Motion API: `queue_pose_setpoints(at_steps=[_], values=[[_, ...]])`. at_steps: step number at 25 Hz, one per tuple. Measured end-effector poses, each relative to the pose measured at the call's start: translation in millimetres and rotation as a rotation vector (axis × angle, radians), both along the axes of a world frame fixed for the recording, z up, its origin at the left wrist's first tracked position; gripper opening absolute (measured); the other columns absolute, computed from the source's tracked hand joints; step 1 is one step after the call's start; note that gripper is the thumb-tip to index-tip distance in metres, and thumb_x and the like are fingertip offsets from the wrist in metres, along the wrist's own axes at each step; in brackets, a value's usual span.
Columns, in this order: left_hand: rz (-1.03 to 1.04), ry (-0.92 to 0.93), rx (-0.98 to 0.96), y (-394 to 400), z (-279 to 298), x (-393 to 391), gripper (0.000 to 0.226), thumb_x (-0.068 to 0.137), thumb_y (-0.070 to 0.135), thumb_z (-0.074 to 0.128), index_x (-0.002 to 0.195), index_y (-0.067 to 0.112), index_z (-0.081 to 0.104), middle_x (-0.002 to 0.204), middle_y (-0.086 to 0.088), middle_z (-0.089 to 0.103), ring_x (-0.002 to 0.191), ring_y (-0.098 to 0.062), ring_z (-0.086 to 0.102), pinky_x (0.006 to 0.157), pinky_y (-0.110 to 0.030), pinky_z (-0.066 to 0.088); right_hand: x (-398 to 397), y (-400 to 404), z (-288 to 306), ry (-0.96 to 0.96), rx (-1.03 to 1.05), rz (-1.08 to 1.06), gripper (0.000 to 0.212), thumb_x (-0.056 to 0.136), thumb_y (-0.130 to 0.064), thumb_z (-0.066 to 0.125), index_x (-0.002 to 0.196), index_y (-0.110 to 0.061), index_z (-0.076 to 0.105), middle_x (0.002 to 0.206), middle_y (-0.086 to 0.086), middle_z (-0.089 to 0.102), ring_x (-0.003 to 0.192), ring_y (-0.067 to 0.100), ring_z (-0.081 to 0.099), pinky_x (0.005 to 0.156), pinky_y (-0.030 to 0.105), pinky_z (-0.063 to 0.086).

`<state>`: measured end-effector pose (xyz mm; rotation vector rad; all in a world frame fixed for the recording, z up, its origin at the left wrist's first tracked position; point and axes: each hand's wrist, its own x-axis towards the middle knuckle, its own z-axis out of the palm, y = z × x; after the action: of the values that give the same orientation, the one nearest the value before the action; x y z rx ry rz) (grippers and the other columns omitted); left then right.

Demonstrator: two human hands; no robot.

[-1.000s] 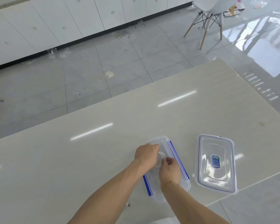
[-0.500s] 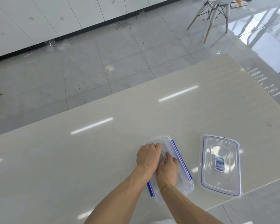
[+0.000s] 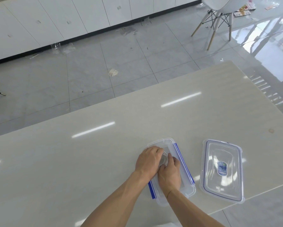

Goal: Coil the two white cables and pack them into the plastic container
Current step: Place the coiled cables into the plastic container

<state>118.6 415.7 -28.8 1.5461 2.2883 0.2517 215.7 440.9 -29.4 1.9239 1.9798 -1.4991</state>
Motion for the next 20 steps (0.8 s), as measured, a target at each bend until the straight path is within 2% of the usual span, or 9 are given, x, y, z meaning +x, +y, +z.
queue_pose_setpoints(at_steps=[3, 6, 8, 11, 15, 17, 20], values=[[0.036, -0.048, 0.078, -8.0, 14.0, -3.4, 0.039, 0.091, 0.014, 0.059, 0.13, 0.017, 0.059, 0.131, 0.0, 0.064, 0.119, -0.019, 0.06, 0.097, -0.031, 0.051, 0.9, 2.3, 4.8, -0.014, -0.009, 0.07, 0.067, 0.091, -0.011, 0.042, 0.155, -0.023, 0.025, 0.16, 0.001, 0.024, 0.116, 0.025, 0.058, 0.076, 0.031, 0.042], [0.156, -0.101, 0.211, -29.6, 28.0, -8.4, 0.034, 0.092, 0.011, 0.054, 0.123, 0.02, 0.064, 0.126, 0.004, 0.067, 0.114, -0.015, 0.063, 0.093, -0.028, 0.052, 2.3, 1.3, 11.5, -0.039, 0.008, 0.133, 0.066, 0.092, -0.009, 0.039, 0.154, -0.025, 0.023, 0.163, 0.004, 0.02, 0.128, 0.029, 0.051, 0.078, 0.032, 0.04], [0.269, -0.126, 0.286, -52.7, 33.1, -13.1, 0.032, 0.094, 0.008, 0.051, 0.118, 0.022, 0.066, 0.119, 0.009, 0.069, 0.107, -0.009, 0.064, 0.088, -0.02, 0.051, 4.3, -1.9, 18.5, -0.04, 0.025, 0.174, 0.065, 0.092, -0.007, 0.037, 0.153, -0.025, 0.025, 0.164, 0.006, 0.018, 0.134, 0.031, 0.045, 0.083, 0.034, 0.041], [0.431, -0.141, 0.344, -93.3, 34.0, -18.7, 0.029, 0.095, 0.005, 0.054, 0.112, 0.024, 0.07, 0.11, 0.014, 0.07, 0.099, -0.003, 0.065, 0.082, -0.002, 0.04, 8.9, -8.1, 28.9, -0.025, 0.059, 0.233, 0.063, 0.092, -0.005, 0.038, 0.152, -0.024, 0.029, 0.165, 0.007, 0.019, 0.142, 0.03, 0.036, 0.102, 0.039, 0.043], [0.611, -0.196, 0.279, -148.7, 28.1, -19.6, 0.026, 0.094, 0.012, 0.059, 0.109, 0.03, 0.071, 0.109, 0.021, 0.069, 0.099, 0.002, 0.063, 0.08, 0.0, 0.036, 20.4, -24.0, 40.4, 0.048, 0.287, 0.362, 0.052, 0.091, -0.004, 0.045, 0.139, -0.024, 0.049, 0.148, -0.005, 0.044, 0.122, 0.022, 0.048, 0.089, 0.034, 0.05], [0.652, -0.242, 0.208, -173.9, 24.7, -18.6, 0.025, 0.093, 0.018, 0.061, 0.109, 0.034, 0.069, 0.11, 0.025, 0.066, 0.1, 0.006, 0.06, 0.078, -0.001, 0.036, 26.8, -33.1, 42.8, 0.062, 0.443, 0.498, 0.042, 0.094, -0.008, 0.052, 0.133, -0.021, 0.059, 0.142, -0.008, 0.053, 0.124, 0.02, 0.049, 0.089, 0.03, 0.049], [0.698, -0.312, 0.103, -211.6, 20.3, -16.3, 0.022, 0.093, 0.026, 0.062, 0.111, 0.037, 0.067, 0.113, 0.026, 0.063, 0.101, 0.005, 0.058, 0.082, -0.012, 0.044, 30.6, -52.7, 41.6, 0.187, 0.579, 0.705, 0.027, 0.09, -0.006, 0.065, 0.114, -0.016, 0.072, 0.116, -0.005, 0.071, 0.107, 0.022, 0.065, 0.077, 0.032, 0.055]])
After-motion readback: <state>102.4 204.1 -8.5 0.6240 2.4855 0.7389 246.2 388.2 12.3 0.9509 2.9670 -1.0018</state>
